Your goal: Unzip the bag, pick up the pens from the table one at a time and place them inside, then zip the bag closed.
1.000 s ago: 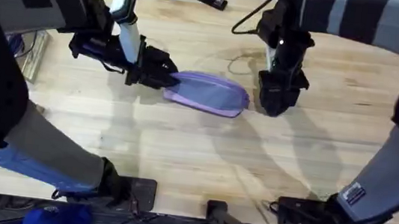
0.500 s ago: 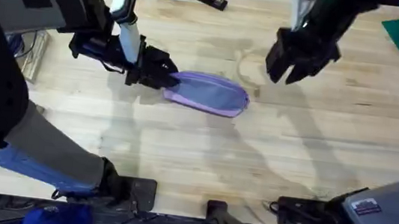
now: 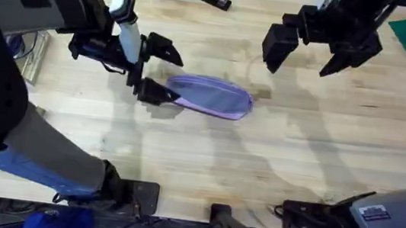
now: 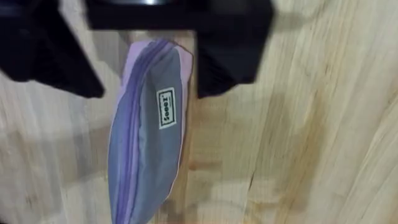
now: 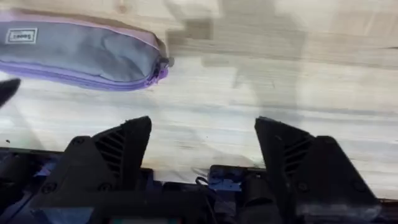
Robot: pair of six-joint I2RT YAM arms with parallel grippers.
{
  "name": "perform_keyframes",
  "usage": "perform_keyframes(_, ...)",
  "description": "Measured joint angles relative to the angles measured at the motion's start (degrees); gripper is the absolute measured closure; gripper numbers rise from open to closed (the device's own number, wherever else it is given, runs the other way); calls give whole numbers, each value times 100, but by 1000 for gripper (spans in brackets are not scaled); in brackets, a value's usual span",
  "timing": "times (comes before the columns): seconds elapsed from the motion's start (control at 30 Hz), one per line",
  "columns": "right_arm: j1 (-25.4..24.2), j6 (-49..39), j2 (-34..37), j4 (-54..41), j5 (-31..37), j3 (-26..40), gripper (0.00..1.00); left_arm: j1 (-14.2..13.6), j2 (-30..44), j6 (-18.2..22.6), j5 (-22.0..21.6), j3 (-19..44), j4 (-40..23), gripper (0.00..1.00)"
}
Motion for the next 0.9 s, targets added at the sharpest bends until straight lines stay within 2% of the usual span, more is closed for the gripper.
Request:
perform_keyframes(0.03,0,0,0,-2,0,0,5,0,0,-17,4,0,-9,29)
perform_keyframes(0.1,0,0,-2,-4,0,0,5,0,0,-17,4,0,-1,9)
perform_keyframes(0.6,0,0,-1,7,0,2,5,8,-44,-19,0,0,-119,6)
perform_keyframes(0.8,0,0,0,-203,0,2,5,140,-694,-26,0,0,-352,7)
perform_keyframes(0.9,0,0,0,-235,0,2,5,279,-1163,-299,2,0,-372,7)
